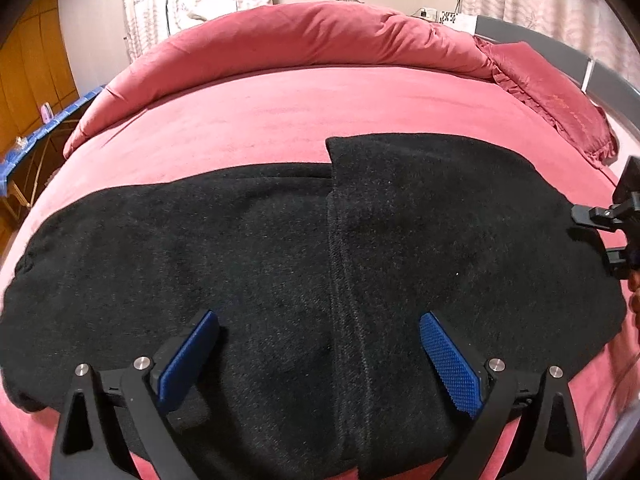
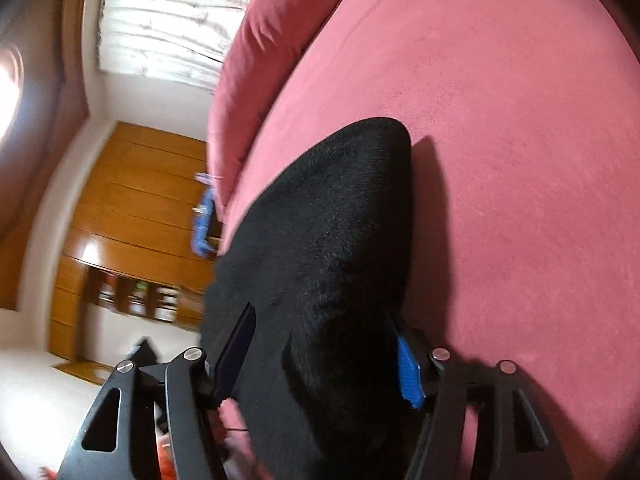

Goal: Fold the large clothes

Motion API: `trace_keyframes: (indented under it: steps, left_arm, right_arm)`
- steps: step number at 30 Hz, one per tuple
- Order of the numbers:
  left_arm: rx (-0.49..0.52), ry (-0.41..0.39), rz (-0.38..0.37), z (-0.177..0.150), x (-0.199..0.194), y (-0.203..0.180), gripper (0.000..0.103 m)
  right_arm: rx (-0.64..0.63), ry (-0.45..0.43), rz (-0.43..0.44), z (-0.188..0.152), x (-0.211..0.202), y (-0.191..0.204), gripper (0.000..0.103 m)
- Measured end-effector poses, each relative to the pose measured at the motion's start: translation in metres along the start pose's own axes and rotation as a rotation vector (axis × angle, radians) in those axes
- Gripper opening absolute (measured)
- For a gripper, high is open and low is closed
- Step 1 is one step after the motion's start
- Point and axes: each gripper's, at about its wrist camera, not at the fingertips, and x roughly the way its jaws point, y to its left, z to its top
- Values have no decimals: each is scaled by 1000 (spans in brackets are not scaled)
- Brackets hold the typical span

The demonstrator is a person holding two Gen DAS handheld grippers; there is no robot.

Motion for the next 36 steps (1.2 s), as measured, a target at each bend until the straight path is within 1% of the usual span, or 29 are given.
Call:
trace_keyframes:
  steps: [1, 2, 3, 4, 5, 8, 10, 12, 13, 14, 16, 17, 18, 20, 22, 24, 28, 29, 30, 32, 33, 34, 35, 36]
  left_arm:
    - [3, -4, 6, -4, -3, 0, 102]
    - [5, -10, 10, -6, -6, -2, 102]
    - [6, -16, 15, -7, -8, -3, 102]
    - [11, -28, 26, -8, -11, -5, 101]
    - [13, -42, 39, -10, -15, -5, 100]
    - [22, -101, 126, -9, -24, -3, 98]
    - [27, -97, 144, -11, -16, 0, 99]
    - [46, -53, 145, -14, -1, 1, 100]
    - [38, -57, 141, -15, 0, 2, 103]
    - [21, -60, 137, -15, 1, 4, 103]
    - [-14, -48, 98, -15, -1, 10, 103]
    - [-48, -40, 68, -16, -5, 18, 103]
    - [-69, -33, 55, -18, -7, 26, 103]
    - [-120, -21, 27, -27, -17, 44, 102]
    - [-177, -23, 1, -38, -29, 70, 102]
    - [-230, -37, -5, -45, -42, 92, 102]
    - [-403, -64, -1, -65, -68, 161, 101]
    - [-444, -72, 7, -70, -70, 179, 101]
    - [-480, -80, 17, -72, -74, 190, 101]
    - [-594, -100, 31, -87, -83, 223, 101]
    - [-634, -106, 32, -92, -87, 231, 101]
    - [-705, -112, 36, -99, -89, 248, 101]
    - [-749, -110, 47, -103, -91, 258, 100]
    - [-789, -109, 67, -107, -93, 269, 100]
  right_arm:
    - [-4, -2, -20, -4, -5, 1, 46]
    - [-4, -8, -59, -7, -7, 2, 32]
    - [5, -9, -77, -6, -9, 2, 24]
    - [26, -14, -65, -6, -11, 2, 21]
    - [52, -33, -43, -10, -16, -2, 19]
    - [88, -61, -37, -16, -26, -6, 17]
    - [95, -66, -35, -17, -28, -4, 16]
    - [104, -76, -12, -13, -33, -3, 16]
    - [116, -74, 4, -4, -24, 7, 15]
    - [119, -74, 8, -3, -26, 11, 15]
    - [115, -75, 13, -3, -31, 27, 15]
    - [107, -73, 13, -4, -25, 40, 15]
    - [97, -73, 9, 0, -26, 50, 15]
    - [70, -67, -17, 3, -37, 70, 15]
    - [48, -58, -41, 7, -35, 97, 15]
    - [28, -49, -52, 9, -31, 126, 15]
    - [-17, -33, -76, 5, -20, 185, 15]
    - [-28, -30, -90, 3, -14, 206, 15]
    - [-34, -27, -102, 1, -6, 221, 15]
    - [-42, -19, -118, -4, 9, 248, 15]
    - [-67, -8, -127, -8, 23, 273, 15]
    - [-97, 1, -134, -11, 37, 293, 16]
    - [-118, 9, -137, -16, 44, 307, 16]
    - [-155, 29, -140, -22, 65, 331, 16]
